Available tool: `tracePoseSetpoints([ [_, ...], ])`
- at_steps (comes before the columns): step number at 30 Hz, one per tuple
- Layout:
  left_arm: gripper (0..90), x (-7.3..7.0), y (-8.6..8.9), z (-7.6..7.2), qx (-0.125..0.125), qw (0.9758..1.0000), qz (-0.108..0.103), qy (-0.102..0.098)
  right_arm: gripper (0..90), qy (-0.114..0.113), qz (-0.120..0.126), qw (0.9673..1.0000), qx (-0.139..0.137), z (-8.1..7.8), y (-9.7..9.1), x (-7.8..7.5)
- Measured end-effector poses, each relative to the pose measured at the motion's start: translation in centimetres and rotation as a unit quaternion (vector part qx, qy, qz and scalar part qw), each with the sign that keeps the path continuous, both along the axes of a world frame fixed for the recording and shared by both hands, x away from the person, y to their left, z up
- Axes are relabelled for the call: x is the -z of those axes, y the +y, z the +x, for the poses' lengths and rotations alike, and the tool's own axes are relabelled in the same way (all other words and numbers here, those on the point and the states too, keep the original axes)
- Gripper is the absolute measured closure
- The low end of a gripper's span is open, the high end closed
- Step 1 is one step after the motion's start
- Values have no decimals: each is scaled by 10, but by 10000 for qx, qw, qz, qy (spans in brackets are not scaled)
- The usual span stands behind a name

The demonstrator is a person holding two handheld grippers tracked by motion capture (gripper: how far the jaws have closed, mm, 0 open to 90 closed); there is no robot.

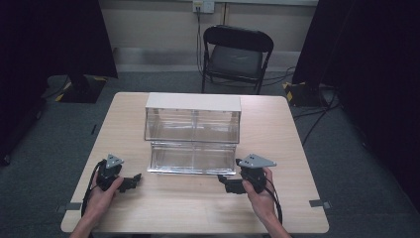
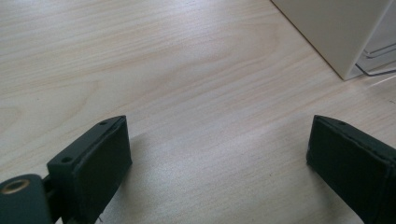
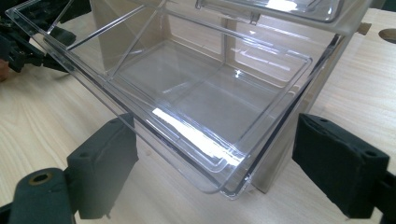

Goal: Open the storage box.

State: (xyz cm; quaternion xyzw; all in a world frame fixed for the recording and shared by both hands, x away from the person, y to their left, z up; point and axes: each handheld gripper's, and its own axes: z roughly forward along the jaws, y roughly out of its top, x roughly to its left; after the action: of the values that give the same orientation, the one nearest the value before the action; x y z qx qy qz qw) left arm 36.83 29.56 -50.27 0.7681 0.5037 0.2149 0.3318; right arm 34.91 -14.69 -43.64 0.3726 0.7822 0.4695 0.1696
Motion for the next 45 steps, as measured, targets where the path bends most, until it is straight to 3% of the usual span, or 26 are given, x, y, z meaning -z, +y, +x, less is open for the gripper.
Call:
tracePoseSetpoints([
  [45,59,0,0,0,6,10000,1,-3,135,-76,73,9999,52,-1,3,-11],
])
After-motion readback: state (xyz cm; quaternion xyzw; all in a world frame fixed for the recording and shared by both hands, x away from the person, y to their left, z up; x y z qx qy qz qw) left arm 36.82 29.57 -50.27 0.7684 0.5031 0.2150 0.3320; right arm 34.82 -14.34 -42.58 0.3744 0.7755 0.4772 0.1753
